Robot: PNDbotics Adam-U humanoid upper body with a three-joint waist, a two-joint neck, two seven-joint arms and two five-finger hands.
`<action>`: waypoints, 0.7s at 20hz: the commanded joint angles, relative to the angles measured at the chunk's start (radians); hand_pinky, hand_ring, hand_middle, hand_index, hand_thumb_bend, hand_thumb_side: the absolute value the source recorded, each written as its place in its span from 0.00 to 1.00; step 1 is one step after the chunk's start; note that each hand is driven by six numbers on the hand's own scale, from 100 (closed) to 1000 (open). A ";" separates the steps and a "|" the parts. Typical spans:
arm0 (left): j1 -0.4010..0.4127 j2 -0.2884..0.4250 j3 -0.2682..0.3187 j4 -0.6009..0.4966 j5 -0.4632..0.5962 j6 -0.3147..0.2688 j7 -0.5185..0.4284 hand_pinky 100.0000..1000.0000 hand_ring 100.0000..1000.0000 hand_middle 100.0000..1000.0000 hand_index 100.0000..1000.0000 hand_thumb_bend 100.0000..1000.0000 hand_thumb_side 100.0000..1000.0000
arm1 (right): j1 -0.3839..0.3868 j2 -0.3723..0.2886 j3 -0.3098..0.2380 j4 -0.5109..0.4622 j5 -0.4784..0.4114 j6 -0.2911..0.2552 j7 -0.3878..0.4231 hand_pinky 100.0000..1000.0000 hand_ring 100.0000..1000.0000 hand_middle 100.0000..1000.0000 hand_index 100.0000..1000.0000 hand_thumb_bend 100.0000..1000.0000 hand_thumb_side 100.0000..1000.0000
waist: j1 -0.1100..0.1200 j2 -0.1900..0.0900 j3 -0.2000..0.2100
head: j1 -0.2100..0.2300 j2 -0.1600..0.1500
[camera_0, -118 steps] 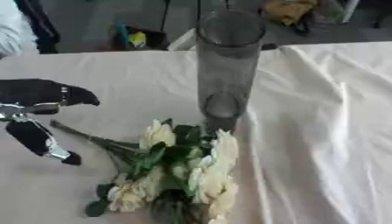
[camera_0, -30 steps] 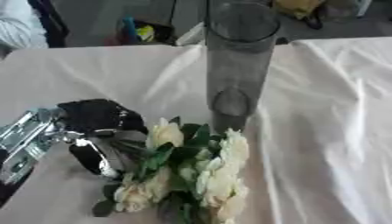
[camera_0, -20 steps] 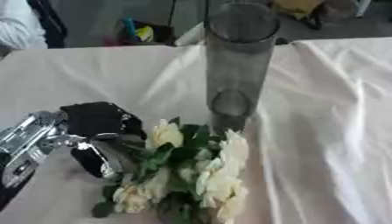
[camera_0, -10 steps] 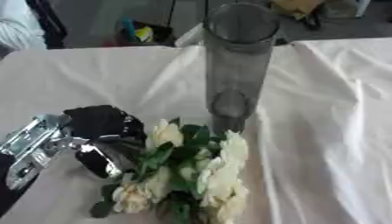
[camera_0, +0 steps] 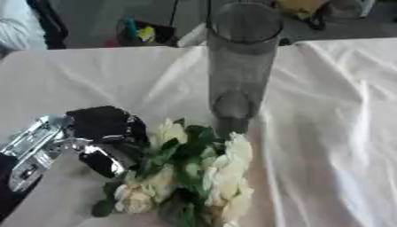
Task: Arrange flowers into the vase.
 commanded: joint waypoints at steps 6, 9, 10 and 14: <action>-0.017 0.010 0.003 0.001 -0.009 0.027 0.042 0.15 0.32 0.43 0.59 0.03 0.61 | -0.004 -0.009 -0.010 -0.019 -0.006 -0.001 0.004 0.63 0.51 0.50 0.74 0.00 1.00 | 0.008 -0.004 -0.001 | 0.005 -0.013; -0.019 0.007 0.004 0.004 -0.019 0.038 0.060 0.10 0.28 0.39 0.54 0.00 0.57 | -0.004 -0.008 -0.010 -0.019 -0.006 -0.001 0.004 0.63 0.51 0.50 0.74 0.00 1.00 | 0.008 -0.004 -0.001 | 0.006 -0.014; -0.019 0.006 0.003 0.004 -0.024 0.041 0.068 0.09 0.27 0.38 0.53 0.00 0.57 | -0.004 -0.008 -0.010 -0.019 -0.006 -0.001 0.004 0.63 0.51 0.50 0.74 0.00 1.00 | 0.008 -0.004 -0.002 | 0.006 -0.014; -0.019 0.005 0.000 0.004 -0.045 0.039 0.094 0.01 0.20 0.31 0.48 0.00 0.59 | -0.004 -0.008 -0.011 -0.019 -0.007 -0.001 0.005 0.63 0.51 0.50 0.74 0.00 1.00 | 0.007 -0.004 -0.002 | 0.006 -0.014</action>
